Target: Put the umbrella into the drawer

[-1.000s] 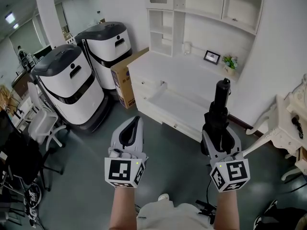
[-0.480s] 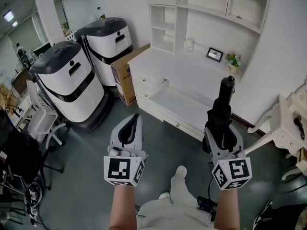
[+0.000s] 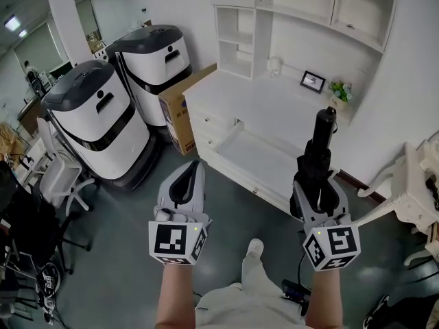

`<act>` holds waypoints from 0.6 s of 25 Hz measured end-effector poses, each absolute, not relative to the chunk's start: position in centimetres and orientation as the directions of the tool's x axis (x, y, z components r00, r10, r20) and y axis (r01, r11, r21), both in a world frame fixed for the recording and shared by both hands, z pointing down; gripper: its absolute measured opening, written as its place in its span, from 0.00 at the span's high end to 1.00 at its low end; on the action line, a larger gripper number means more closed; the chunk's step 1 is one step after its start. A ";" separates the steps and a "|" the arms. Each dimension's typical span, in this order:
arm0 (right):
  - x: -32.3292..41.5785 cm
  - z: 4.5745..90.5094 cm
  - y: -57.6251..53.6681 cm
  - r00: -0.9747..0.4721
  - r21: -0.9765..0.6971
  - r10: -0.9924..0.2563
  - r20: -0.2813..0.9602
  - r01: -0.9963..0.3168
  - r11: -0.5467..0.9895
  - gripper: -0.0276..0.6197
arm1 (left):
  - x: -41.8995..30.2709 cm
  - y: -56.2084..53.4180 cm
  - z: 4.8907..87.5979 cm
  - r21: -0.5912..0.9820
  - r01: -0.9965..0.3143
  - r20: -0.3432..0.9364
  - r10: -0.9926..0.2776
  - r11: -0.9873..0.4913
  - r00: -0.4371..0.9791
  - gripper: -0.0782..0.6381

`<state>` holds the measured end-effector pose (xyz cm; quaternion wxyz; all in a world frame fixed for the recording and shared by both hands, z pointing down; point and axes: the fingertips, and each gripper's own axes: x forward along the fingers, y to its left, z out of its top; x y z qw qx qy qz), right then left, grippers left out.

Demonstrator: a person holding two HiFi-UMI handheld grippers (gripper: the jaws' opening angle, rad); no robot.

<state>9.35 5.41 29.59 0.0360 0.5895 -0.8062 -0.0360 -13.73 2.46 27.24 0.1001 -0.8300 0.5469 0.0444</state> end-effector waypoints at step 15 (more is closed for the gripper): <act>12.5 30.8 -8.9 -0.344 0.083 -0.937 0.056 -0.934 0.348 0.59 | -10.1 -10.9 28.3 -0.118 -0.927 -0.145 -0.917 -0.356 0.371 0.88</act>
